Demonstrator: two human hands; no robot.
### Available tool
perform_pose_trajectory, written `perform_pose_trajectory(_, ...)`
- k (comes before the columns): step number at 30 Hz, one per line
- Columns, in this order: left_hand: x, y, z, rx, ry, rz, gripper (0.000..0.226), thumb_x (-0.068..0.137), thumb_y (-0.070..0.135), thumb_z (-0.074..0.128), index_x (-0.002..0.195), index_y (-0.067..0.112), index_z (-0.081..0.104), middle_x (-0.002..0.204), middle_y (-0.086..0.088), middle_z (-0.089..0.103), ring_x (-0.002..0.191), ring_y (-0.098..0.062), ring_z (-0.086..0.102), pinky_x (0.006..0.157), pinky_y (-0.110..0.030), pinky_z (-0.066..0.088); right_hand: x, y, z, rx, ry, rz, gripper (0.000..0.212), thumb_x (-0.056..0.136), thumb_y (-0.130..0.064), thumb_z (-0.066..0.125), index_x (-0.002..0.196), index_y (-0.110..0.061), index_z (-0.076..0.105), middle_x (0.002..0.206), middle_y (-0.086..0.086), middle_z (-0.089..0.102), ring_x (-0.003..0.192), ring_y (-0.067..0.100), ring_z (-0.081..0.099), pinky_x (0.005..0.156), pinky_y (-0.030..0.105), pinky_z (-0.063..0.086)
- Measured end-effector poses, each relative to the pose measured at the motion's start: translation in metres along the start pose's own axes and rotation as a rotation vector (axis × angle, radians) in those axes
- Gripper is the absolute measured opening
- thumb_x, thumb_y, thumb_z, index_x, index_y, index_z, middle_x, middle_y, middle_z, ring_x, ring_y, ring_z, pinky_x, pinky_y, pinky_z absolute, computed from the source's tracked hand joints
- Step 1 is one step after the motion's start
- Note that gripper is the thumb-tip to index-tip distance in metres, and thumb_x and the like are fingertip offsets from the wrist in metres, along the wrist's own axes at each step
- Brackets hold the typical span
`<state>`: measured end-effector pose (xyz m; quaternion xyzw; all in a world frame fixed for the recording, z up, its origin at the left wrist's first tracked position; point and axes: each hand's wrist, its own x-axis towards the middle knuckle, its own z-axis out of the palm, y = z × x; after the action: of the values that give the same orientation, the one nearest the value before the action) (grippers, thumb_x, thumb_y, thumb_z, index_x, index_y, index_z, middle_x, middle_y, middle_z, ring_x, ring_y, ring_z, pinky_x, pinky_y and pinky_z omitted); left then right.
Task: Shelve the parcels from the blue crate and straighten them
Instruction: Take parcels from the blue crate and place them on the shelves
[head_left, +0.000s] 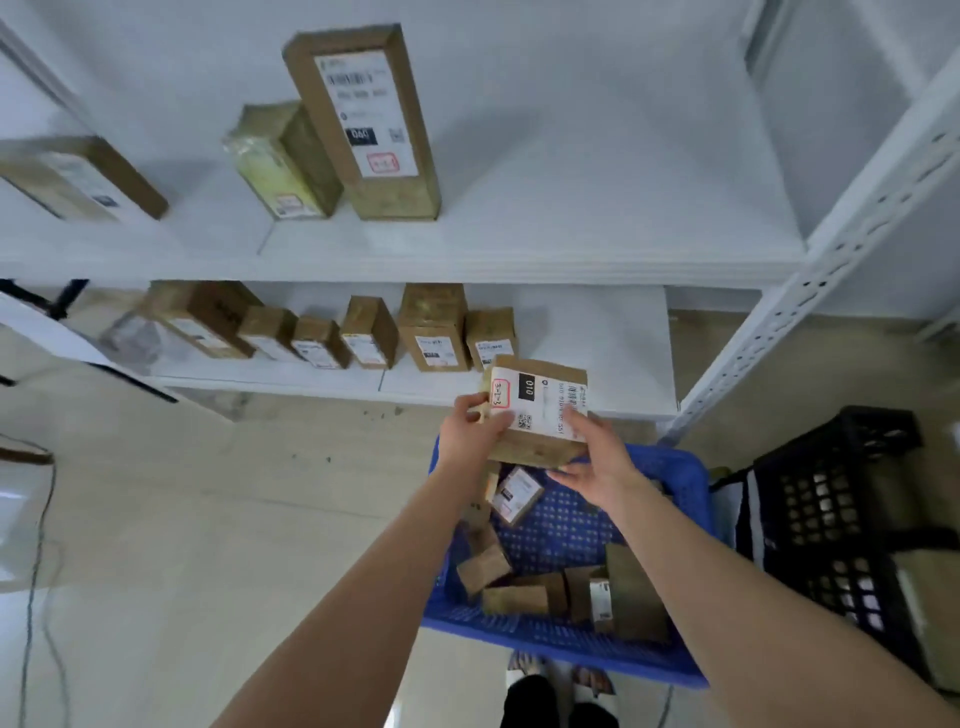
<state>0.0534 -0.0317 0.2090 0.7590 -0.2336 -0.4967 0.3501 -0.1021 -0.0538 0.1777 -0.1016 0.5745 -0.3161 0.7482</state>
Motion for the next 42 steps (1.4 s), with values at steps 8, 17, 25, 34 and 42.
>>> perform_pose_trajectory(8, -0.076, 0.083, -0.046, -0.037, -0.042, 0.269, 0.039, 0.082, 0.015, 0.071, 0.116, 0.026, 0.056, 0.114, 0.001, 0.059, 0.098, -0.018, 0.06, 0.08, -0.033, 0.052, -0.08, -0.036, 0.039, -0.12, -0.175, -0.12, 0.05, 0.081, -0.039, 0.074, 0.123, -0.025, 0.05, 0.114, 0.01, 0.063, 0.102, 0.038, 0.063, 0.098, 0.058, 0.046)
perform_pose_trajectory(17, -0.121, 0.146, -0.068, 0.134, -0.07, 0.412, 0.041, 0.083, 0.003, 0.06, 0.119, 0.021, 0.059, 0.124, -0.004, 0.06, 0.106, -0.023, 0.06, 0.087, -0.033, 0.05, -0.132, -0.063, 0.045, -0.186, -0.324, -0.184, 0.051, 0.084, -0.028, 0.073, 0.126, -0.024, 0.045, 0.114, 0.018, 0.066, 0.099, 0.039, 0.067, 0.09, 0.054, 0.053)
perform_pose_trajectory(25, -0.138, 0.161, -0.072, 0.239, -0.091, 0.288, 0.125, 0.061, 0.056, 0.081, 0.152, 0.032, -0.001, 0.15, -0.012, 0.034, 0.131, -0.032, 0.044, 0.105, -0.046, 0.041, -0.162, -0.116, 0.053, -0.25, -0.291, -0.323, 0.054, 0.081, -0.029, 0.075, 0.127, -0.03, 0.046, 0.106, 0.01, 0.063, 0.096, 0.029, 0.058, 0.076, 0.05, 0.053)
perform_pose_trajectory(34, -0.146, 0.144, -0.095, 0.053, -0.084, 0.163, 0.075, 0.084, 0.049, 0.064, 0.145, 0.027, 0.027, 0.12, -0.009, 0.057, 0.103, -0.027, 0.058, 0.09, -0.048, 0.051, -0.16, -0.114, 0.083, -0.218, -0.159, -0.442, 0.041, 0.082, -0.019, 0.075, 0.119, -0.01, 0.061, 0.098, 0.004, 0.071, 0.09, 0.018, 0.064, 0.073, 0.029, 0.047)
perform_pose_trajectory(42, -0.131, 0.131, -0.133, -0.126, -0.125, 0.055, 0.075, 0.081, 0.056, 0.062, 0.139, 0.021, 0.03, 0.119, -0.012, 0.056, 0.105, -0.028, 0.059, 0.094, -0.052, 0.048, -0.17, -0.053, 0.134, -0.091, -0.336, -0.173, 0.048, 0.079, -0.055, 0.069, 0.117, -0.028, 0.055, 0.117, 0.013, 0.058, 0.1, 0.04, 0.056, 0.093, 0.064, 0.039)
